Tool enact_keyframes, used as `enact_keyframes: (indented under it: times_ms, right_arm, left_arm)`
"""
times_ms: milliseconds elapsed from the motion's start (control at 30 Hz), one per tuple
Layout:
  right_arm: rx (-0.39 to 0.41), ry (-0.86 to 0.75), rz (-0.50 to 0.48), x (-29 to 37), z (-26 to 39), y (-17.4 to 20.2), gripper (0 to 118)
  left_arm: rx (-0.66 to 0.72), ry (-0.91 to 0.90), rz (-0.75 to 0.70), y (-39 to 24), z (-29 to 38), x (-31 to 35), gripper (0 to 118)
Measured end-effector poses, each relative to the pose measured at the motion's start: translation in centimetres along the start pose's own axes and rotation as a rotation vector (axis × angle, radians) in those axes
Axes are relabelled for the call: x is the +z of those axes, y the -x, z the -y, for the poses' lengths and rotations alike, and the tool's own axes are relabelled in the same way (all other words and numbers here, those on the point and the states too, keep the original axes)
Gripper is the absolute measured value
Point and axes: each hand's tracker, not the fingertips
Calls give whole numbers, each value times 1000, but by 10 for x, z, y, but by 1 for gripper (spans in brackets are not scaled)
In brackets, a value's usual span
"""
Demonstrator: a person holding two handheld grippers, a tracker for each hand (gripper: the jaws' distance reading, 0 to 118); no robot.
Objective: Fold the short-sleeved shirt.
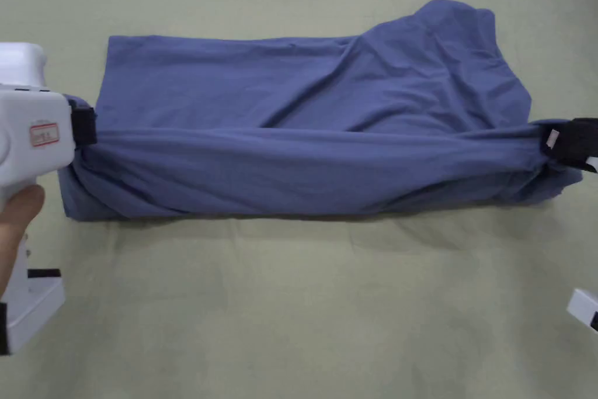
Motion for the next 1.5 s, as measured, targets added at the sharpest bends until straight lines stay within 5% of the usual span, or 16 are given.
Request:
enact_keyframes:
  times_ms: [300,367,400,600,633,700,733,767,833,867,967,1233,1267,1300,1333,1500]
  right_arm:
    - [123,142,95,-95,4,11,19]
    - [126,137,126,-95,6,9,90]
    - [117,150,138,-95,6,7,107]
    - [-18,139,16,-49,14,-13,113]
    - [-8,95,4,-30,19,-14,112]
    - [49,-2,22,8,35,-10,101]
    - [99,-34,46,26,44,-7,68]
    - [152,-50,54,44,56,-4,24]
    - [208,-66,75,71,83,5,3]
    - [208,-69,119,81,98,7,3]
    - [54,23,-48,95,133,3,3]
    - [56,42,-37,104,150,7,3]
    - [57,36,-39,103,148,7,3]
    - [60,30,-40,102,145,8,3]
    - [64,29,-36,99,143,8,3]
    - [81,54,-18,82,135,12,3]
  left_arm:
    - [135,179,51,16,11,-89,7]
    - [167,172,51,22,12,-87,87]
    - [173,192,51,22,12,-88,111]
    - [136,155,9,28,33,-50,109]
    - [108,88,-21,27,37,-31,90]
    - [29,-12,-84,20,51,9,22]
    - [0,-69,-119,13,60,32,9]
    - [-11,-110,-162,8,71,50,9]
    - [-16,-151,-132,4,91,85,9]
    - [6,-132,-102,-2,101,102,9]
    - [28,-101,-42,-11,128,127,8]
    - [111,28,47,6,106,65,5]
    - [142,30,57,14,98,48,28]
    - [169,41,71,21,91,32,71]
    - [201,68,86,25,86,15,98]
    - [84,218,34,24,71,-51,88]
